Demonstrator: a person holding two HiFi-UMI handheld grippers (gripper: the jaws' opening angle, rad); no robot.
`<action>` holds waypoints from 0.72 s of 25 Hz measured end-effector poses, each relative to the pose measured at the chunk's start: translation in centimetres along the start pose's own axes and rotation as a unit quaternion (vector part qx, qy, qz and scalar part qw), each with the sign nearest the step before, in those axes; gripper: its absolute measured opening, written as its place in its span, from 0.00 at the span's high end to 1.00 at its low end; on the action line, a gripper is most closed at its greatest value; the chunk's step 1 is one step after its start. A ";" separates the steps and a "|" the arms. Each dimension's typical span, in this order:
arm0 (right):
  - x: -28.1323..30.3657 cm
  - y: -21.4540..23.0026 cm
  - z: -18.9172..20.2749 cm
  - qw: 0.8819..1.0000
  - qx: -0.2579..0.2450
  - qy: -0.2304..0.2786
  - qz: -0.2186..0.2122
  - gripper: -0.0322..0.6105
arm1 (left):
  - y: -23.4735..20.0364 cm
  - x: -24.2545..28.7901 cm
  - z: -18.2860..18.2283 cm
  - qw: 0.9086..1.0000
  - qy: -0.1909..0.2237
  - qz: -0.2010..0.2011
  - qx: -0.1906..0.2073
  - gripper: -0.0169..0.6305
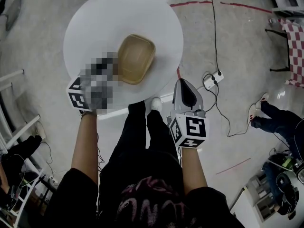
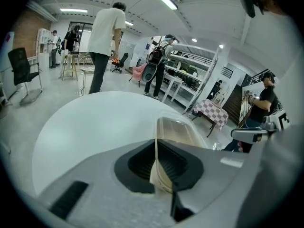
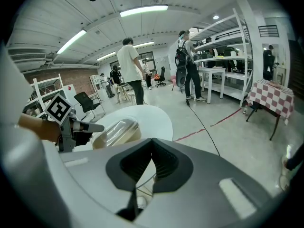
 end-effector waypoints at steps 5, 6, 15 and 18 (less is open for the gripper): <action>-0.2 -0.2 -0.2 1.000 0.000 0.006 -0.002 0.95 | 0.2 -0.6 -0.6 1.000 0.013 0.001 -0.004 0.96; -0.3 -0.2 -0.3 1.000 0.000 0.007 -0.002 0.95 | 0.4 -0.7 -0.7 1.000 0.015 0.001 -0.004 0.95; -1.5 -1.4 -1.7 1.000 -0.002 0.022 -0.005 0.95 | 1.5 -3.5 -2.1 0.999 0.036 -0.001 -0.001 0.96; -2.0 -1.5 -2.2 1.000 -0.003 0.028 -0.006 0.95 | 2.1 -4.2 -2.6 0.999 0.045 -0.002 0.000 0.95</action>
Point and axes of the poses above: the fingertips, and each gripper's own axes: x forward along the fingers, y to its right, z out of its underside, the point moved 9 cm from there along -x, backward along the fingers, and after that the axes turned 8 degrees about y, right-handed, at the moved point
